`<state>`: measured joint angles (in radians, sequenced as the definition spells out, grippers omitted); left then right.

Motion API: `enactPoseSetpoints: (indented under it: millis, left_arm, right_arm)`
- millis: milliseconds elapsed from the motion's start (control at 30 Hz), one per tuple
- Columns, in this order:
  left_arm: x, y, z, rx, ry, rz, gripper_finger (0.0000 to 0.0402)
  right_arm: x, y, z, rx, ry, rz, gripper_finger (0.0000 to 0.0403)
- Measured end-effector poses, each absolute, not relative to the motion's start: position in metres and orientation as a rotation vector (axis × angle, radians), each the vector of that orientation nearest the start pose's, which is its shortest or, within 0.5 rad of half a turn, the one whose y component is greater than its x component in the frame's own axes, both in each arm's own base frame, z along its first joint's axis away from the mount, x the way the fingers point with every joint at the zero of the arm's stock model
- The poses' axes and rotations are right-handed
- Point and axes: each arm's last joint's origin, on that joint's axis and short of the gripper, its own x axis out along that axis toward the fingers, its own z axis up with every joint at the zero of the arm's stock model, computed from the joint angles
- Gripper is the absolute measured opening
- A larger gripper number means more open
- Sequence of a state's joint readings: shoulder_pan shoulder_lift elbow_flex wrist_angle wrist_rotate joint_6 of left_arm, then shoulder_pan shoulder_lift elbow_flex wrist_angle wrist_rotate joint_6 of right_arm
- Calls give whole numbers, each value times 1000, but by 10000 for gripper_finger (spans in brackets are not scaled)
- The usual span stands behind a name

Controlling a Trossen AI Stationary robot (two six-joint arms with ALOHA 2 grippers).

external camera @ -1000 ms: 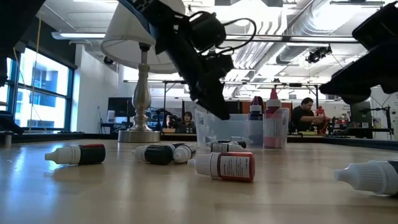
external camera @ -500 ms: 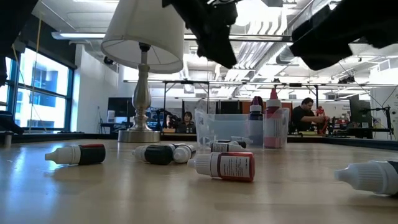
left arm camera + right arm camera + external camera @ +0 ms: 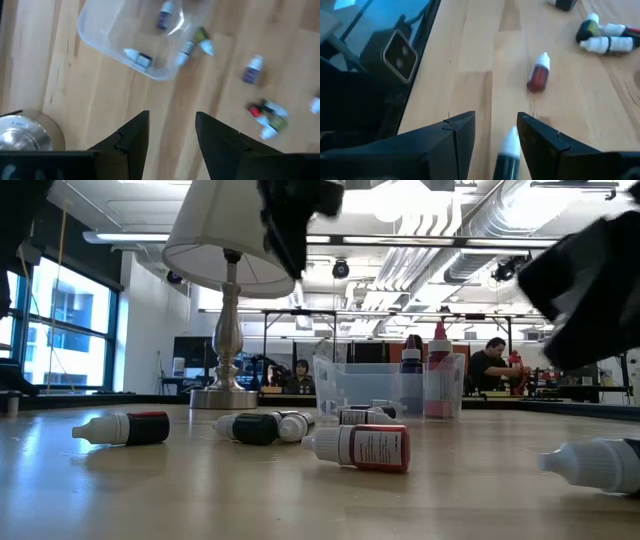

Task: Pick & Place food coloring
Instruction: Put the small green food coloring bottle into the transparent bin

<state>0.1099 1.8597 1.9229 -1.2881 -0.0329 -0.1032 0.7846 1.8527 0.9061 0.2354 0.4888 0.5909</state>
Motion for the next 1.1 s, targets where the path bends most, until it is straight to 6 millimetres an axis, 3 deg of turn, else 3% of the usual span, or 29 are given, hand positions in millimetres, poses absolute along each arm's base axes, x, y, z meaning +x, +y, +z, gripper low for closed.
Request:
enactPoseSetpoints:
  millis: [133, 267, 400, 500, 633, 800, 1100]
  left_arm:
    - [340, 7, 367, -47, 1153, 149, 158]
    - [310, -19, 373, 57, 1079, 183, 158]
    - [271, -34, 362, 71, 904, 175, 158]
    - [253, -39, 338, 16, 739, 65, 158]
    - [242, -40, 302, 2, 527, -101, 158]
    - [235, -40, 271, -19, 408, -125, 158]
    - [235, -39, 267, -66, 417, -111, 158]
  right_arm:
    - [250, 243, 126, 156, 606, 42, 139]
    - [248, 243, 123, 205, 591, 36, 139]
    - [245, 239, 114, 195, 607, 24, 139]
    - [244, 238, 113, 239, 592, 6, 139]
    - [244, 238, 109, 238, 618, 26, 139]
    - [244, 239, 92, 218, 658, 21, 139]
    - [243, 238, 83, 89, 682, 25, 133]
